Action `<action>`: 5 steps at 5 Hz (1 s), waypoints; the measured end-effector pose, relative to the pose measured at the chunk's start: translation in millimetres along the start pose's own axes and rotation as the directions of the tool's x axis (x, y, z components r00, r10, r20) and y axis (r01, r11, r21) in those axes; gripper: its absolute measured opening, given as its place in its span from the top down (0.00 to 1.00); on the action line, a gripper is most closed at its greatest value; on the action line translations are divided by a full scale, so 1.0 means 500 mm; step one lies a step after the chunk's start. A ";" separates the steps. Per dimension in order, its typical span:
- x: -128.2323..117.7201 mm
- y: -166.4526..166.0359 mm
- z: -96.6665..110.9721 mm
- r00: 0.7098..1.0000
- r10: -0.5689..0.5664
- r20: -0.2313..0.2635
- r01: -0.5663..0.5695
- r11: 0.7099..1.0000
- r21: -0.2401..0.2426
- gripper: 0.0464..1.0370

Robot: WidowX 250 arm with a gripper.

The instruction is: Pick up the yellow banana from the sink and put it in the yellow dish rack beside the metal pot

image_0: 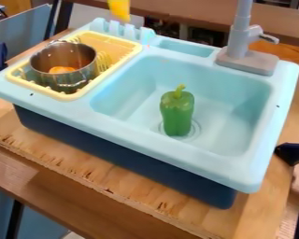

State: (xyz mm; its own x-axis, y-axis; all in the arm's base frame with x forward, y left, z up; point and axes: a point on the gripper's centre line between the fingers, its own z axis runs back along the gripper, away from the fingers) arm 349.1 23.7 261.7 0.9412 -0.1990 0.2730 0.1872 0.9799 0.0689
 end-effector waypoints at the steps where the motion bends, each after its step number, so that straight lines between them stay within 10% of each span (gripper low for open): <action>1: 0.024 0.046 0.008 0.998 0.052 -0.025 -0.051 0.998 0.019 0.62; 3: 0.033 0.132 0.003 0.957 0.284 0.064 -0.288 0.955 0.068 0.62; 5: -0.015 0.176 -0.091 0.892 0.451 -0.014 -0.447 0.887 0.114 0.62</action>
State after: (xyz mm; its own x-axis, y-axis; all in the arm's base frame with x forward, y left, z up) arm 371.2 111.8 222.2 0.9282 0.2648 0.2613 -0.2865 0.9569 0.0482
